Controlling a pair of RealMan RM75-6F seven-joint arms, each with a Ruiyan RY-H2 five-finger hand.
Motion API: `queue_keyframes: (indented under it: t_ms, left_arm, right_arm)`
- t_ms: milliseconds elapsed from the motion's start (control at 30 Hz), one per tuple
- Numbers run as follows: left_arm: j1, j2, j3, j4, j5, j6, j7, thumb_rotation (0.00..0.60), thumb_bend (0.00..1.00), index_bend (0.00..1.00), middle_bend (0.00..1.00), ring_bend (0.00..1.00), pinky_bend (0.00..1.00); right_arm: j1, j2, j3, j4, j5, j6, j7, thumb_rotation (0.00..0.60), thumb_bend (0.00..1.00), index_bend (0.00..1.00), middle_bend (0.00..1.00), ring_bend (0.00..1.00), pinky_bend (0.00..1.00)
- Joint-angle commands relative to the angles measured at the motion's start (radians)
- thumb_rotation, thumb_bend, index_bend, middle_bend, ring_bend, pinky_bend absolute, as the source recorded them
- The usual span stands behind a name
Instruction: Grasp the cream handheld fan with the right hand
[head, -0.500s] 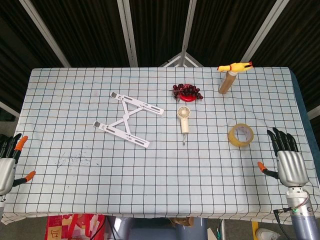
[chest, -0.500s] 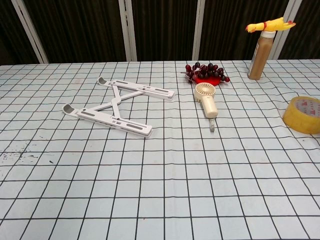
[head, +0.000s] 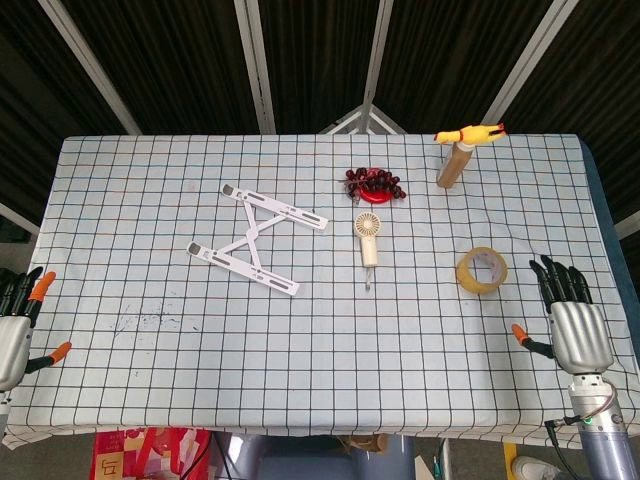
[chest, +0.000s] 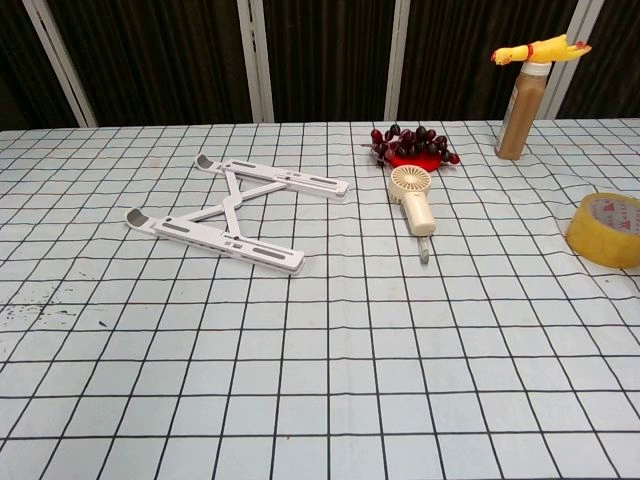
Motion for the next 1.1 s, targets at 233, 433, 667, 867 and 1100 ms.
queue_keyframes:
  t_ms: [233,433,667,867,1100]
  left_arm:
    - [0.0,0.005,0.002,-0.005,0.008,0.001,-0.017,0.6,0.01,0.0,0.0,0.0,0.0]
    - [-0.006,0.003,0.001,-0.002,0.014,-0.004,-0.028,0.6,0.01,0.0,0.0,0.0,0.0]
    - [-0.01,0.012,0.001,-0.005,0.008,-0.018,-0.051,0.6,0.01,0.0,0.0,0.0,0.0]
    - [-0.014,0.019,-0.001,0.005,0.004,-0.026,-0.06,0.6,0.01,0.0,0.0,0.0,0.0]
    - [-0.015,0.022,-0.001,0.016,0.008,-0.024,-0.076,0.6,0.01,0.0,0.0,0.0,0.0]
  right_arm:
    - [0.043,0.003,0.039,-0.031,0.009,-0.037,0.003,0.6,0.27,0.0,0.2,0.22,0.31]
    - [0.154,-0.022,0.098,-0.074,0.12,-0.192,-0.047,0.6,0.48,0.0,0.77,0.8,0.81]
    - [0.314,-0.138,0.127,-0.034,0.3,-0.37,-0.241,0.6,0.71,0.0,0.85,0.9,0.87]
    - [0.415,-0.241,0.145,0.029,0.45,-0.434,-0.342,0.6,0.72,0.0,0.85,0.9,0.87]
    - [0.498,-0.342,0.148,0.112,0.552,-0.47,-0.403,0.6,0.72,0.0,0.85,0.9,0.87]
